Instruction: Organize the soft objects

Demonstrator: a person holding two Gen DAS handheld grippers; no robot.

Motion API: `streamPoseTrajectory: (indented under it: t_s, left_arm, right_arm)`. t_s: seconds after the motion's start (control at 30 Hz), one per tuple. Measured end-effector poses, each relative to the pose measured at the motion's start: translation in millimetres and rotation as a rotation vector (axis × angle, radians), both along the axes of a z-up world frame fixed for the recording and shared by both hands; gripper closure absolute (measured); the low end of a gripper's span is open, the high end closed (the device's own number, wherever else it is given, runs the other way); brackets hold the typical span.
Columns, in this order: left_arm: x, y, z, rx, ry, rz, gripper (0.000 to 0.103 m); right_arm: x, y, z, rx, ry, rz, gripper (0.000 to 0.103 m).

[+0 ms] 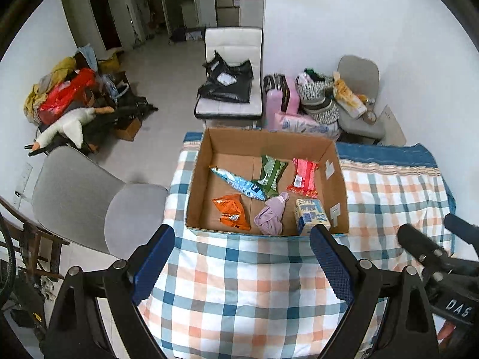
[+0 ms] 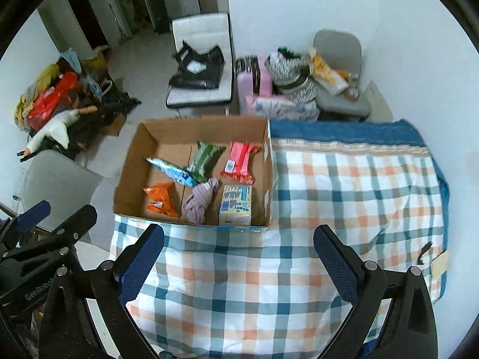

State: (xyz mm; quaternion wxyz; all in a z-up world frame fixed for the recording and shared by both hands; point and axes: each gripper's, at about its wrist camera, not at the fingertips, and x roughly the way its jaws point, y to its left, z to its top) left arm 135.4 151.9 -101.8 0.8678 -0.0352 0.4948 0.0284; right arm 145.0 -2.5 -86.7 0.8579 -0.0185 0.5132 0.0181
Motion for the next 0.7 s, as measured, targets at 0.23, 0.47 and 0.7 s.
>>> streamPoseTrajectory:
  t_s: [0.23, 0.47, 0.7]
  left_arm:
    - [-37.4, 2.3, 47.7, 0.024, -0.094, 0.008, 0.010]
    - [-59.3, -3.6, 80.1, 0.046, -0.168, -0.001, 0.010]
    - [-66.4, -6.7, 85.1, 0.053, -0.169, -0.002, 0.010]
  right_arm:
    - [-44.2, -6.4, 54.7, -0.004, -0.093, -0.014, 0.001]
    - [-70.8, -13.0, 84.5, -0.015, -0.138, -0.029, 0.001]
    - [-79.9, -17.8, 94.2, -0.029, -0.149, -0.038, 0.001]
